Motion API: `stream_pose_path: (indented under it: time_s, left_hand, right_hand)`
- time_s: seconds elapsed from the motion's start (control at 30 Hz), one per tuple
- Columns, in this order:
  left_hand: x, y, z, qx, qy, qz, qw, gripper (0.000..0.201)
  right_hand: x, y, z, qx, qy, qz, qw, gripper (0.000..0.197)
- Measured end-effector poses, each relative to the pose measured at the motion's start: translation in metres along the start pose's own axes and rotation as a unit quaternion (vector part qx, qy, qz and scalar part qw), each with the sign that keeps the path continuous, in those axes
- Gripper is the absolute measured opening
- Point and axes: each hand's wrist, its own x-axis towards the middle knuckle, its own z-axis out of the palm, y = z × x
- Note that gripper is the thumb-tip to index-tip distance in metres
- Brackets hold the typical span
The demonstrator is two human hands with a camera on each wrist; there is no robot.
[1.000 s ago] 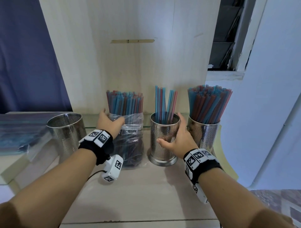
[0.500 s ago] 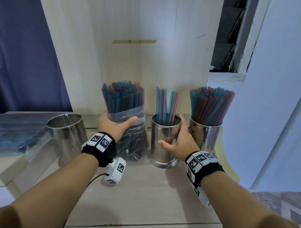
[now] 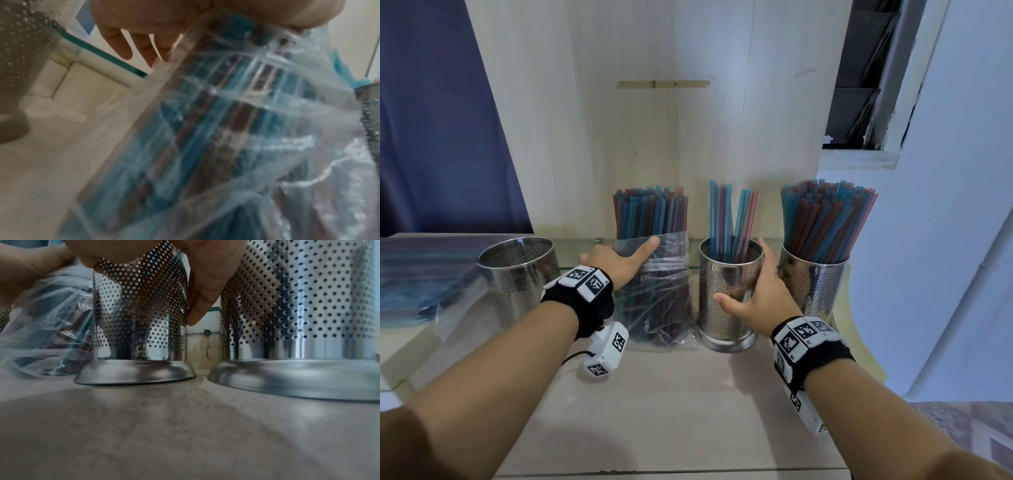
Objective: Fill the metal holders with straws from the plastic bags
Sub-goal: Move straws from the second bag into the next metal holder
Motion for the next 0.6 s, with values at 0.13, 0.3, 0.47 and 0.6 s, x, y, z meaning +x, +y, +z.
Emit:
stream_pose_path:
  time_s: [0.13,0.3,0.47,0.6]
  left_hand:
    - [-0.002,0.0,0.007,-0.093,0.084,0.035,0.991,0.108]
    - [-0.001,0.003,0.005,-0.211,0.172,0.149,0.95,0.074]
    - [0.007,0.006,-0.003,-0.208,0.162,0.182,0.947,0.063]
    - [0.012,0.003,-0.008,-0.204,0.153,0.18,0.95,0.06]
  right_hand:
    - [0.0,0.0,0.0,-0.002,0.0,0.0,1.0,0.123]
    - [0.001,0.002,0.001,0.006,0.0,-0.003,1.0,0.123]
    - [0.001,0.002,0.0,0.005,-0.002,0.0,1.0,0.123]
    - [0.0,0.001,0.0,0.005,-0.005,0.003,1.0,0.124]
